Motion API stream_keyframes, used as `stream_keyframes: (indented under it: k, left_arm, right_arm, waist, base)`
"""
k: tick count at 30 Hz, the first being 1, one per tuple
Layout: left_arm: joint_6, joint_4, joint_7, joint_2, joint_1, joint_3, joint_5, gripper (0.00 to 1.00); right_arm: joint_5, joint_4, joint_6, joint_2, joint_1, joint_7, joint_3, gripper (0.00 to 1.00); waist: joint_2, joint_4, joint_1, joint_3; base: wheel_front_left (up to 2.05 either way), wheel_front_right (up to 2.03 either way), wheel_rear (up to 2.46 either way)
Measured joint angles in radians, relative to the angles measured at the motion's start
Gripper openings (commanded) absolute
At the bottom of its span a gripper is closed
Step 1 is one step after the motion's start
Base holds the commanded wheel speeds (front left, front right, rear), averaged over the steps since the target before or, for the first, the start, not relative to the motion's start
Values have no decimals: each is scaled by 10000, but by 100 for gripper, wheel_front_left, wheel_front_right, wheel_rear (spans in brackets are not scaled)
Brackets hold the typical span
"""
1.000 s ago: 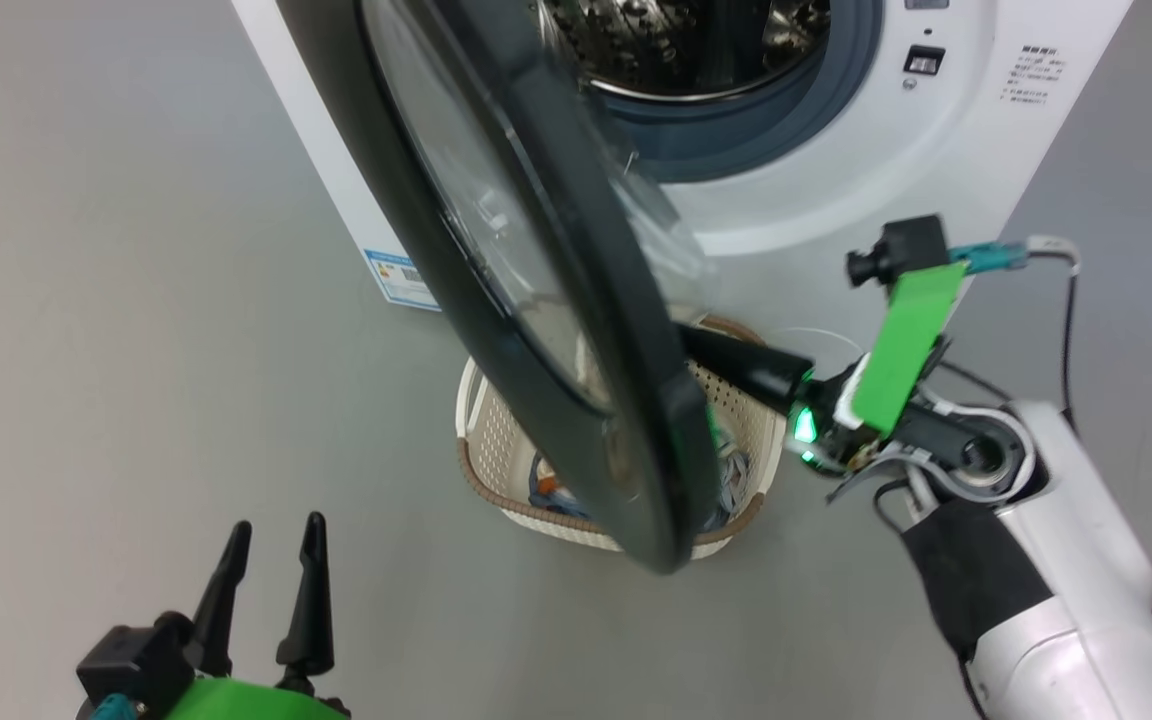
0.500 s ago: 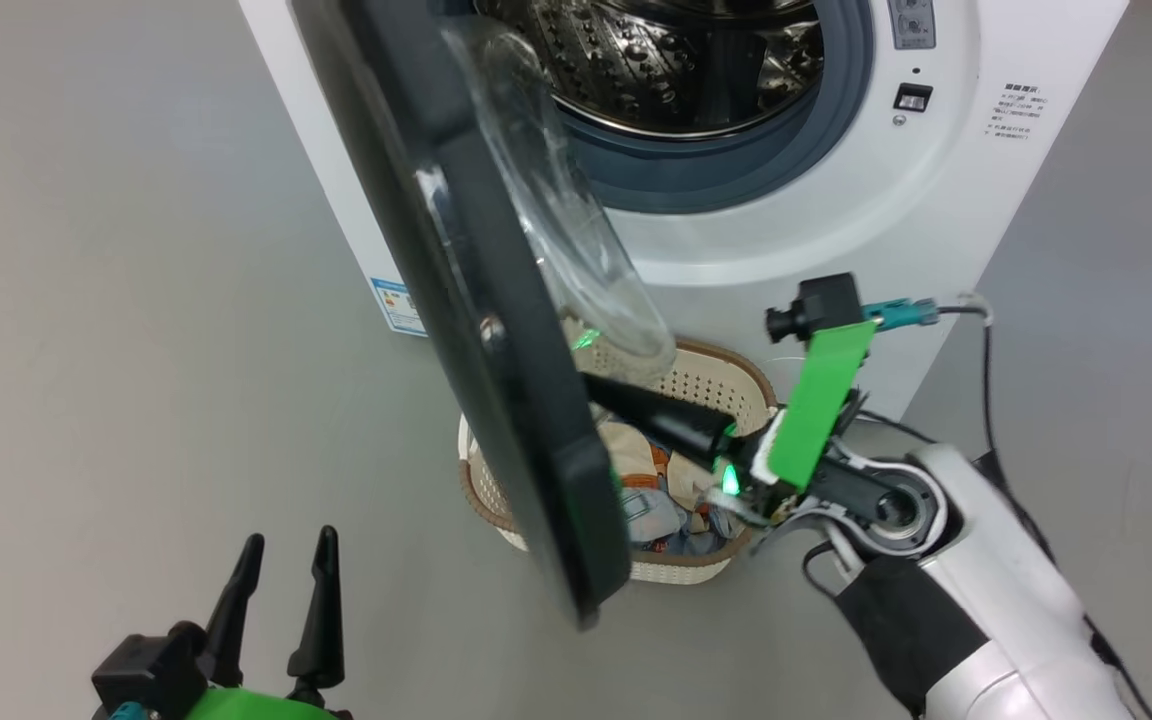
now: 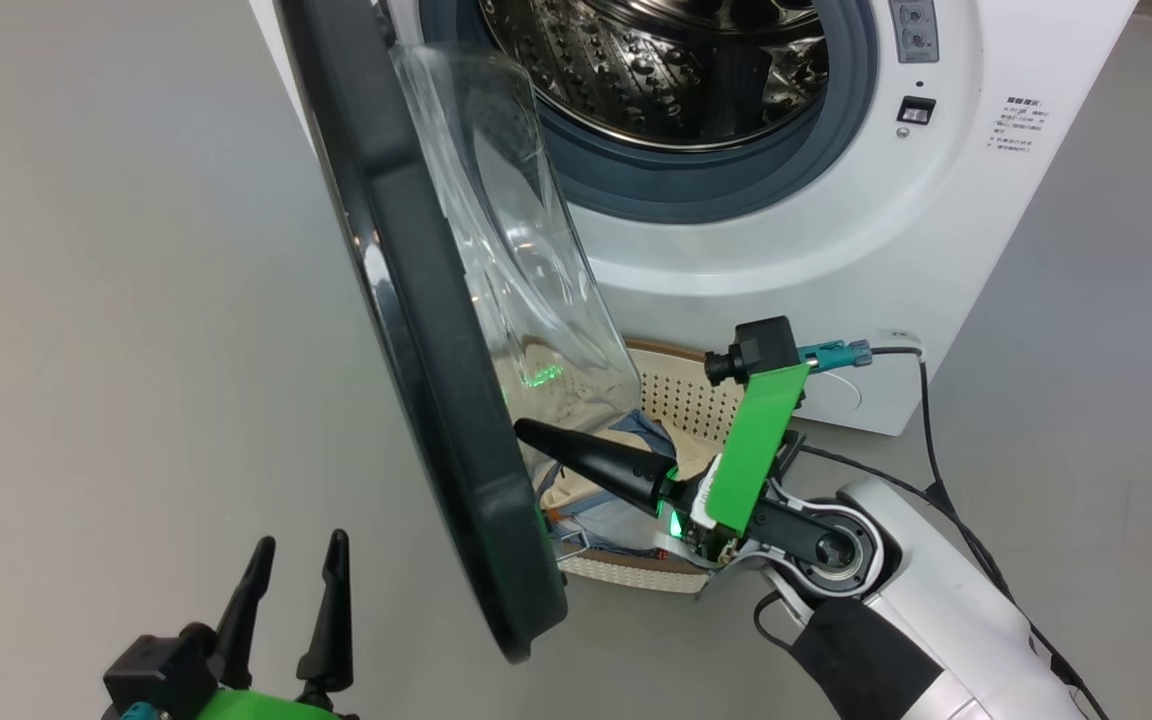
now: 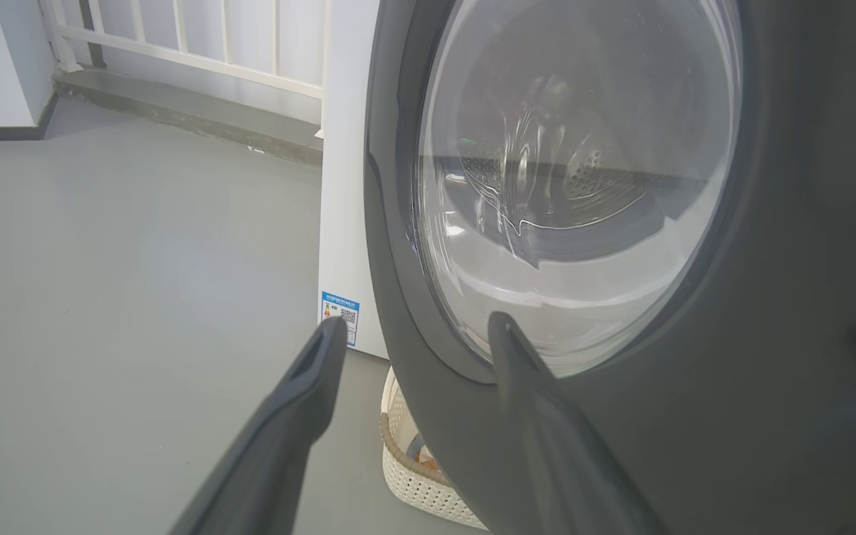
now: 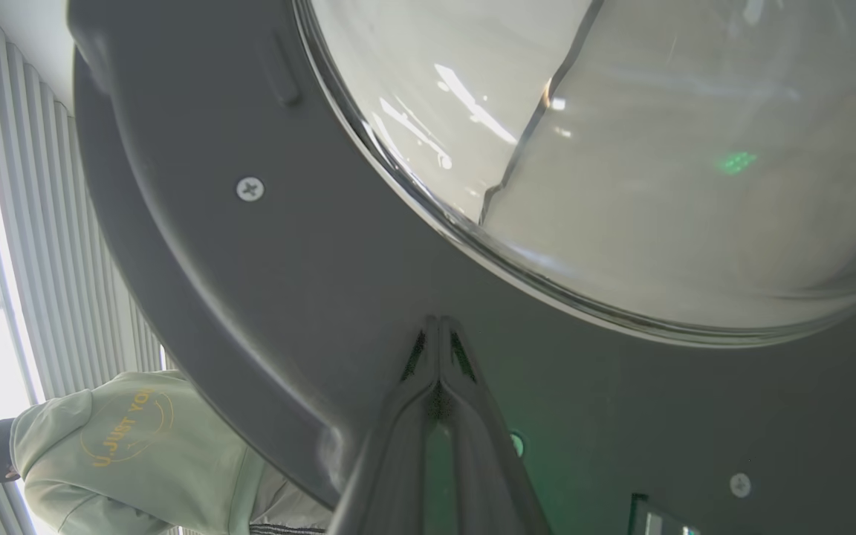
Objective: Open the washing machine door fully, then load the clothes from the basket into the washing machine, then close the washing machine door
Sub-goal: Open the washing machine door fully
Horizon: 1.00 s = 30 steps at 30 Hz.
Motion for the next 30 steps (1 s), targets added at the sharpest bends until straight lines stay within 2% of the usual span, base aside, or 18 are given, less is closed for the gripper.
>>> stream_keyframes:
  k: [14,19,24,25,26,28,29,30]
  left_arm:
    - [0,65,0,6,35,130,0,100]
    - [0,65,0,8,96,328,15,100]
    - [0,86,0,12,398,456,35,100]
    - [0,88,0,12,401,477,35,100]
    - [0,88,0,12,401,502,35,100]
    - [0,86,0,13,403,550,35,100]
    - [0,86,0,13,403,550,35,100]
    - [0,86,0,13,405,568,35,100]
  right_arm:
    - [257,128,0,44,-3,-334,293,0]
    - [224,119,0,127,10,-336,44,0]
    - [-382,-247,0,105,310,-453,-479,0]
    - [-579,-357,0,40,378,-566,-512,28]
    - [-782,-470,0,-40,424,-673,-545,40]
    - [-1156,-855,0,-232,566,-980,-692,52]
    - [-1156,-855,0,-232,566,-980,-692,93]
    - [-1356,-1030,0,-347,620,-1185,-746,100]
  waist:
    - [0,-257,0,-215]
    - [0,-480,0,-373]
    - [0,-739,0,-521]
    - [0,-790,0,-549]
    - [0,-839,0,-578]
    - [0,-936,0,-629]
    - [0,-936,0,-629]
    - [0,-983,0,-651]
  base:
    - [0,0,0]
    - [0,0,0]
    - [0,0,0]
    - [0,0,0]
    - [0,0,0]
    - [0,0,0]
    - [0,0,0]
    - [0,0,0]
